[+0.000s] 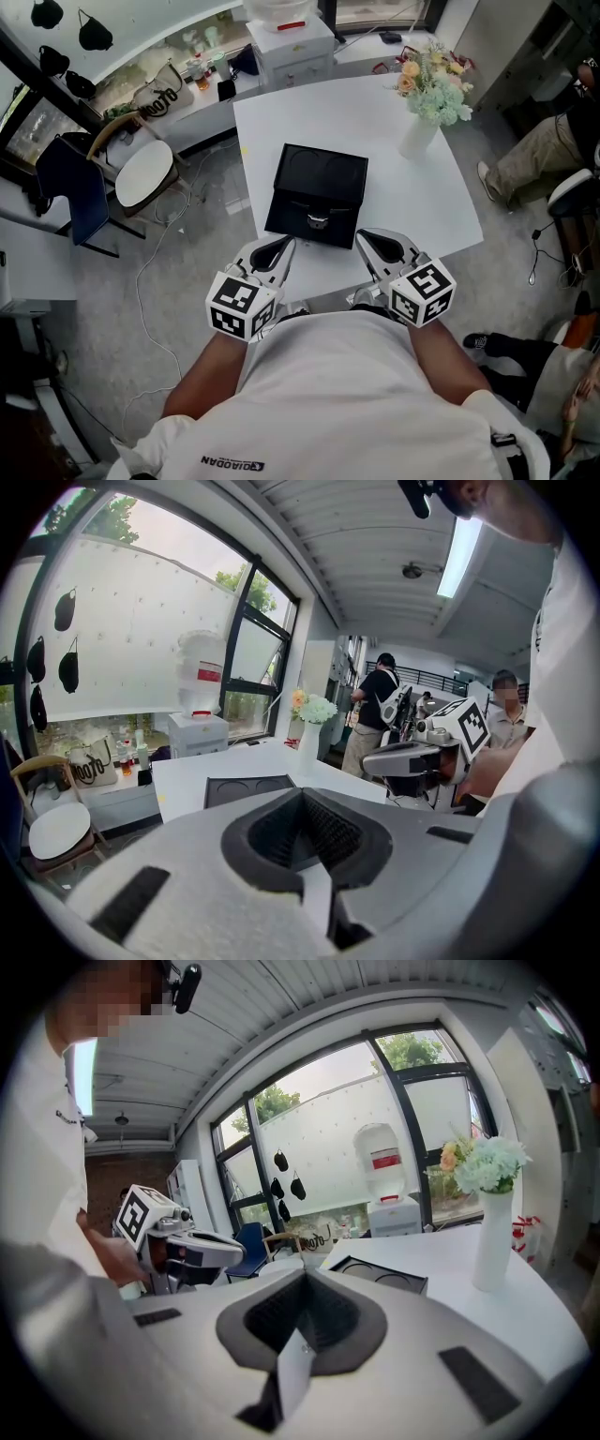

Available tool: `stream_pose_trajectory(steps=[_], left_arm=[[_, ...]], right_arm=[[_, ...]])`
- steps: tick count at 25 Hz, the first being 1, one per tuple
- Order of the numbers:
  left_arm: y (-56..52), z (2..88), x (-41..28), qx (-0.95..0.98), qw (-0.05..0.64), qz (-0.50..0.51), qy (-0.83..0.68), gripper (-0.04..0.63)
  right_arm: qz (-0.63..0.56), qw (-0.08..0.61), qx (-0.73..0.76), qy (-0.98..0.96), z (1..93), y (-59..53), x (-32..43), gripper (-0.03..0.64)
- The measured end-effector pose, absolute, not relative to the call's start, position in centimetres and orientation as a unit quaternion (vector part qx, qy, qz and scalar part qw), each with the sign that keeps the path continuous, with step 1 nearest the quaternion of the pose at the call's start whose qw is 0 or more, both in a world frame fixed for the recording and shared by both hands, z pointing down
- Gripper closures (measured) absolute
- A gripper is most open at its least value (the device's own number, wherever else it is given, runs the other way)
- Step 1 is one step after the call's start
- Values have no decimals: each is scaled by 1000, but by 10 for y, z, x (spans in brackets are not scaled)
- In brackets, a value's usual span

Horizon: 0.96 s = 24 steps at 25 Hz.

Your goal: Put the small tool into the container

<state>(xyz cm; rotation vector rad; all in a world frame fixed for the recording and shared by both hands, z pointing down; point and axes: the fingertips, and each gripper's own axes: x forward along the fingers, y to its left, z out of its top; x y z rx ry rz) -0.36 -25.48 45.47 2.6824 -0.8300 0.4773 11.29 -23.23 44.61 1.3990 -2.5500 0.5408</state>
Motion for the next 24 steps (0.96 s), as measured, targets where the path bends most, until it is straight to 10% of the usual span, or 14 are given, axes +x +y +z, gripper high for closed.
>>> stream_pose_trajectory(steps=[24], left_arm=[[-256,459,-3,932,146,165,-288,586]], right_arm=[[185,97,475,-855,453,-232,114,612]])
